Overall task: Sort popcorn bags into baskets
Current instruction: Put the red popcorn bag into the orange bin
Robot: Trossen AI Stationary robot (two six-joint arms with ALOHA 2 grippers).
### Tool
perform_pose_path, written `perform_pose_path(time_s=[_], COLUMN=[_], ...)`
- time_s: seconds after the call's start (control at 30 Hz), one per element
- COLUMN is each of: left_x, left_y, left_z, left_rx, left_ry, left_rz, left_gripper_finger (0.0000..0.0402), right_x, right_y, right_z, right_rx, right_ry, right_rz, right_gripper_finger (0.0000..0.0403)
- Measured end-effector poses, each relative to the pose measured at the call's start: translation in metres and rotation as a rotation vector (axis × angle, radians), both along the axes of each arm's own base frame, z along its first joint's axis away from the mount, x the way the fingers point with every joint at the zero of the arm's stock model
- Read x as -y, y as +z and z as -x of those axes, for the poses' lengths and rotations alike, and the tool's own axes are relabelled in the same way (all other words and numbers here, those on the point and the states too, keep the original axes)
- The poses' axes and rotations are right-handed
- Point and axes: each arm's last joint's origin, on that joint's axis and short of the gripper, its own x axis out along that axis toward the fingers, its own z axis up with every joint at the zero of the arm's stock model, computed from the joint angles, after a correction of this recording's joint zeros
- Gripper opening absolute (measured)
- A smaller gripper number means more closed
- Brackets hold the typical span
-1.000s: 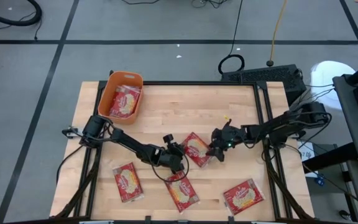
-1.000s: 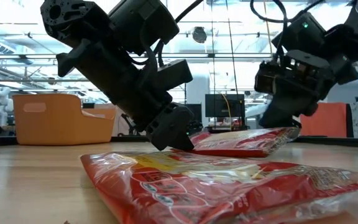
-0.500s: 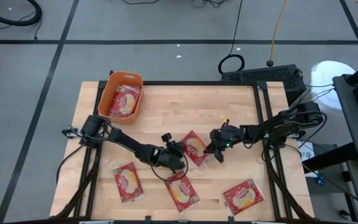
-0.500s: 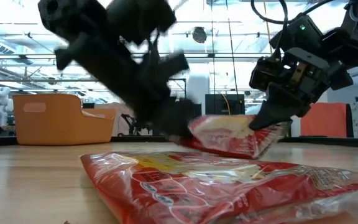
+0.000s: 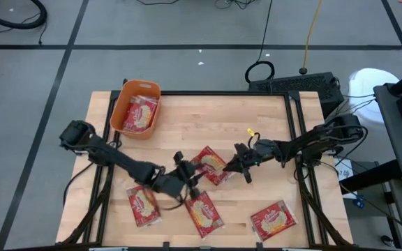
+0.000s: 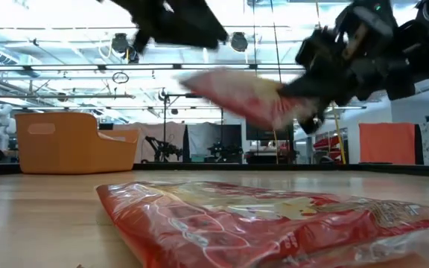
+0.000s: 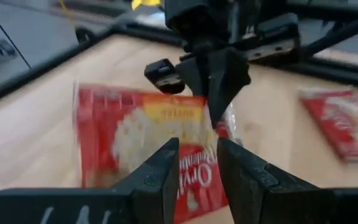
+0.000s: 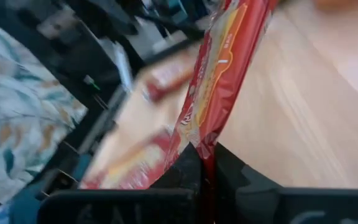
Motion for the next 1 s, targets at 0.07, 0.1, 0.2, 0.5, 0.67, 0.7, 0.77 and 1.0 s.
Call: perform_pose_path(time_s=[0.07,0.1,0.2,0.5,0.67,0.7,0.77,1.0], left_x=[0.012,0.017,0.031,0.049,0.041,0.038,0.032,0.02], left_y=[0.008,0.011,0.014,0.035,0.051,0.054,0.063,0.072], left_z=[0.006,0.008,0.013,0.017,0.013,0.013,0.013,0.012], left_rx=[0.072,0.105,0.178,0.333,0.405,0.412,0.457,0.475], left_ry=[0.029,0.044,0.044,-0.085,-0.169,-0.175,-0.191,-0.196], left_rz=[0.007,0.025,0.082,0.192,0.219,0.22,0.249,0.256], left_gripper_finger=[0.0115,0.0115,0.0115,0.0119,0.014,0.0145,0.0156,0.0197], right_x=[-0.003,-0.005,-0.01,-0.033,-0.043,-0.044,-0.047,-0.059], right_y=[0.007,0.011,0.022,0.044,0.052,0.053,0.055,0.061], right_z=[-0.001,-0.002,-0.002,0.004,0.009,0.01,0.012,0.013], right_rx=[0.082,0.122,0.245,0.497,0.594,0.603,0.622,0.656], right_ry=[-0.006,-0.017,-0.049,-0.085,-0.116,-0.134,-0.167,-0.199], right_rz=[0.014,0.027,0.054,0.126,0.157,0.161,0.167,0.216], right_gripper_finger=[0.0002,0.0001,0.0001,0.0001,0.0,0.0,0.0,0.0])
